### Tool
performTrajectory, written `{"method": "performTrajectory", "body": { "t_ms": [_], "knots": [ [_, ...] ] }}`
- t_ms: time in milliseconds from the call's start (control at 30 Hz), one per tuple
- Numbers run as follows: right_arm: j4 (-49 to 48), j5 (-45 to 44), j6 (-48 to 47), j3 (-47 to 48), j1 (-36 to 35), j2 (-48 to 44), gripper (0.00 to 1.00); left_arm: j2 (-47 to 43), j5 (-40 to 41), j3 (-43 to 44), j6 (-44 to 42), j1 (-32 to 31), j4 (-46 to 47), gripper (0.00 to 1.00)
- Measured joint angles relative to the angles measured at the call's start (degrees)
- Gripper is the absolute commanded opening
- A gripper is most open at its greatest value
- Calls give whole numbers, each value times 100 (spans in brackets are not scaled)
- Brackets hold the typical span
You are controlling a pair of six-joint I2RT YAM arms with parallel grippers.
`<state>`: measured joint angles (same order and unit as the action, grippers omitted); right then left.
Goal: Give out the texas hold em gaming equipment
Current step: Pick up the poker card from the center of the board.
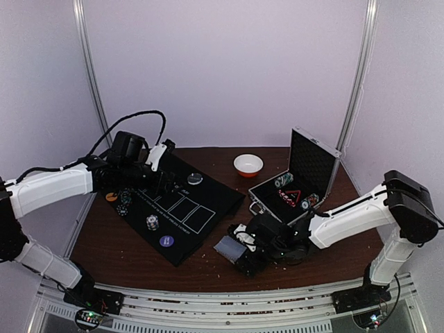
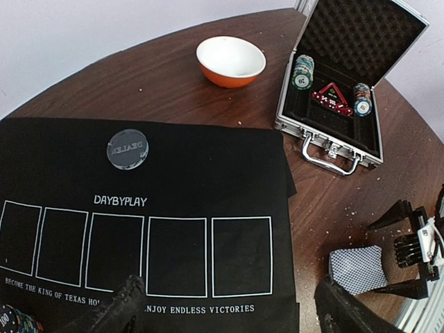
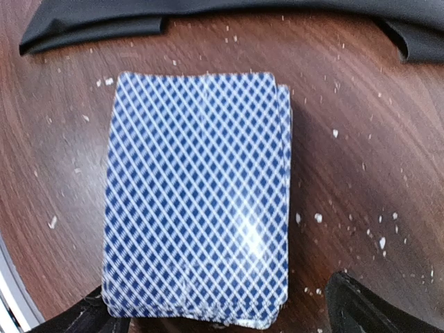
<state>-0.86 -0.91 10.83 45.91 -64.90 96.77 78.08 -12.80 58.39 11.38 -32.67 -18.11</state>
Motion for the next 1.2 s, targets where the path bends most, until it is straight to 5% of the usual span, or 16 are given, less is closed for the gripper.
{"method": "performTrajectory", "body": {
  "t_ms": [633,1200],
  "knots": [
    [-955,-153,13,286,-7,629,57,90,-13,0,76,-7,0,87],
    [2,-662,-575,533,-260,289,52,168,-754,-275,76,-7,118,85]
  ]
}}
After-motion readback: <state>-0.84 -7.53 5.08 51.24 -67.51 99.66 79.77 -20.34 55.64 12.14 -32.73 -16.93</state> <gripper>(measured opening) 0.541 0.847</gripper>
